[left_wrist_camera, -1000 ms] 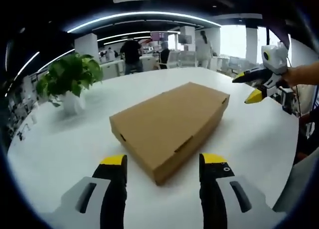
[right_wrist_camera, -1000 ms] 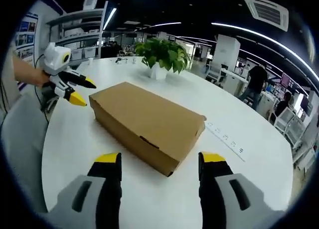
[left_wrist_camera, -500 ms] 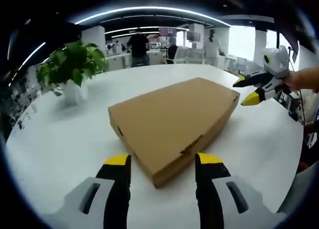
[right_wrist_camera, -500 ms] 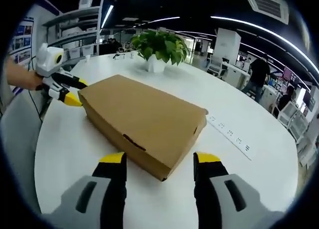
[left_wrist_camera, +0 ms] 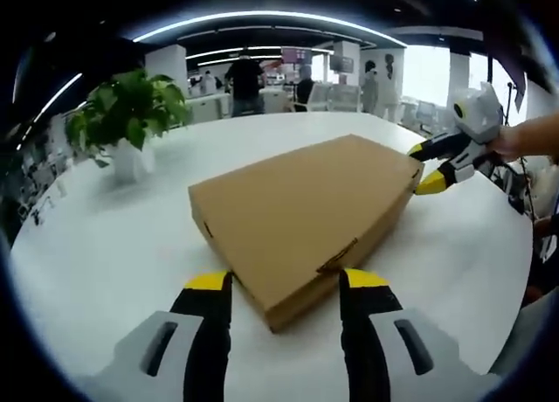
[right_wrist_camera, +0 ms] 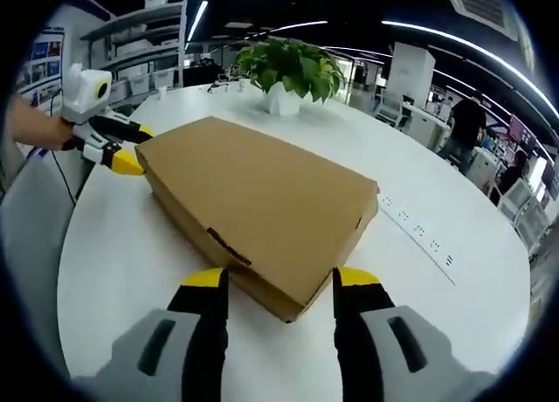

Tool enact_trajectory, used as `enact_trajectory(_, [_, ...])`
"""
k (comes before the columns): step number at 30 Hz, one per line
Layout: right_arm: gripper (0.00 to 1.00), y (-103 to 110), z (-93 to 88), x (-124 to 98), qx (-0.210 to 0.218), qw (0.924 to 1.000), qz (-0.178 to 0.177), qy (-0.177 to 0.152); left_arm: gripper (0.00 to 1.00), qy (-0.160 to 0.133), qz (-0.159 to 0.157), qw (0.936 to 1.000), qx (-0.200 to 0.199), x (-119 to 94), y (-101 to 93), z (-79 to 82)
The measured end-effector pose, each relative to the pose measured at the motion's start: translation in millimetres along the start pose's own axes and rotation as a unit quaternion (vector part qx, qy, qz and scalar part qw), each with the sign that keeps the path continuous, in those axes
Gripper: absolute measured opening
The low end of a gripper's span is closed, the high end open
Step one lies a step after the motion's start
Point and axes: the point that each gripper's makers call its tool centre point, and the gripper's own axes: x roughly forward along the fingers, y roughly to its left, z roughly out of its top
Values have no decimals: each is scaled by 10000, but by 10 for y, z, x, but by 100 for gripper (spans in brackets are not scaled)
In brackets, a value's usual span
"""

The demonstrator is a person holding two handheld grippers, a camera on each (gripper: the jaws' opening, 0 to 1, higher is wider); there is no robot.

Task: Operate the shoe box by opening the lid, removing the specified soft item, and placing it in the target area until the item is outside and the box remains undamaged.

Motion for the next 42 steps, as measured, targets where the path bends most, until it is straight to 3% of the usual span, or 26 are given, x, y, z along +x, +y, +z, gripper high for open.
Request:
enact_trajectory(17, [41,91,-26,-35,340,9992,-185,-67,46,232,-99,9994,233,-10,33,-33])
enact_trajectory(42, [39,398,-66,-147,712,9967,-382,4,45,431,-474,9966,523,-127,132,-108])
